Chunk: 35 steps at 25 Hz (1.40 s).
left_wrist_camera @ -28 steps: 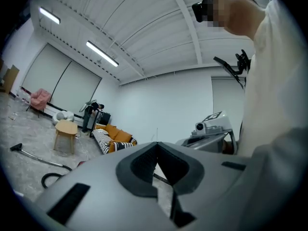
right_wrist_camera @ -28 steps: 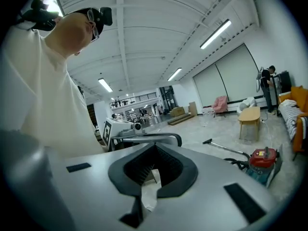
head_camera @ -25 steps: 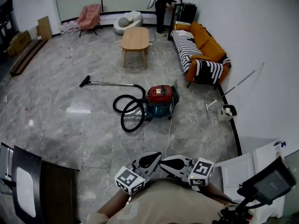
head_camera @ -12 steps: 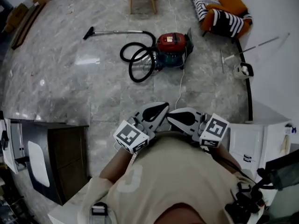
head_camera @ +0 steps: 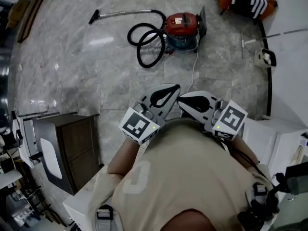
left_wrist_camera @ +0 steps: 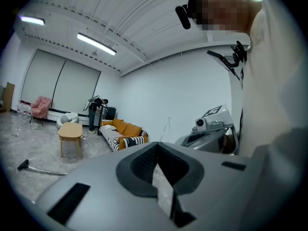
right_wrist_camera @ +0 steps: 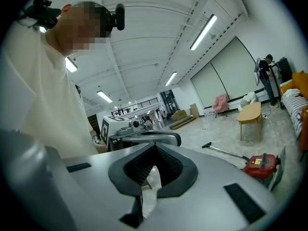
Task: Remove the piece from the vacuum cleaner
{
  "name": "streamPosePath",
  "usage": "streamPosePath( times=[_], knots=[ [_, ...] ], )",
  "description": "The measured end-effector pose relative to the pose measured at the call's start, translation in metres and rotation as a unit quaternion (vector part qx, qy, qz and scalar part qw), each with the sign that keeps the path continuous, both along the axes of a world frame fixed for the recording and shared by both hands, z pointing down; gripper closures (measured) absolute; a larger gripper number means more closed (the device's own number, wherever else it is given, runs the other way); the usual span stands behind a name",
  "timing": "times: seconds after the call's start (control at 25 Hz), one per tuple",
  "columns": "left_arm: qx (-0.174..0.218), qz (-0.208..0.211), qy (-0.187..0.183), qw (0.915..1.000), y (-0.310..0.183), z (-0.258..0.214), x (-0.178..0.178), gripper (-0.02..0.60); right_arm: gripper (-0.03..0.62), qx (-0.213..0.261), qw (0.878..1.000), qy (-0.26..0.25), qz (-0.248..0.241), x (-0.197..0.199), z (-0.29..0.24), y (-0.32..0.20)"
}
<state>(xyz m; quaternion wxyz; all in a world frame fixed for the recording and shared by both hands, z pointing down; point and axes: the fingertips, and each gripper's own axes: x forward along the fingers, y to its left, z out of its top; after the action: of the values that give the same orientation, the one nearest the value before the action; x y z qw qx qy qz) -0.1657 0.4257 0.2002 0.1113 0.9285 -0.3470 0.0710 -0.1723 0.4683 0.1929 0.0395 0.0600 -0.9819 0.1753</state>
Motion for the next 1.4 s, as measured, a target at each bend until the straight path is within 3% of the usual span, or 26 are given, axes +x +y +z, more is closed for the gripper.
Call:
streamPosePath(
  times=[0.16,0.28,0.44,0.64,0.8,1.0,1.12,1.24,1.4],
  knots=[
    [0.015,-0.012,0.017,0.9997,-0.039,-0.007,0.037,0.578,0.591,0.001,1.000,-0.005,0.007,0.038,-0.001,-0.036],
    [0.033,-0.019,-0.002,0.9993,-0.061,-0.013,0.061,0.578,0.591,0.005,1.000,-0.002,0.008,0.064,0.002,-0.061],
    [0.048,-0.030,0.003,0.9984,-0.080,-0.022,0.082,0.578,0.591,0.013,1.000,-0.004,-0.001,0.087,0.008,-0.078],
    [0.042,-0.014,-0.005,0.9990,-0.089,-0.020,0.103,0.578,0.591,0.035,0.999,-0.001,-0.006,0.098,0.007,-0.085],
    [0.028,0.002,0.020,0.9994,-0.097,-0.017,0.108,0.578,0.591,0.024,1.000,0.008,0.005,0.102,0.012,-0.094],
    [0.037,0.064,0.050,0.9960,-0.109,-0.018,0.122,0.578,0.591,0.045,0.997,0.050,0.024,0.099,0.023,-0.114],
    [0.052,0.048,0.054,0.9960,-0.137,-0.017,0.110,0.578,0.591,0.063,0.994,0.066,0.052,0.097,0.023,-0.140],
    [0.041,0.038,0.080,0.9952,-0.172,-0.015,0.082,0.578,0.591,0.052,0.993,0.061,0.090,0.089,0.020,-0.168],
    [0.028,0.042,0.101,0.9936,-0.217,-0.015,0.043,0.578,0.591,0.044,0.991,0.075,0.100,0.058,0.016,-0.207]
  ],
)
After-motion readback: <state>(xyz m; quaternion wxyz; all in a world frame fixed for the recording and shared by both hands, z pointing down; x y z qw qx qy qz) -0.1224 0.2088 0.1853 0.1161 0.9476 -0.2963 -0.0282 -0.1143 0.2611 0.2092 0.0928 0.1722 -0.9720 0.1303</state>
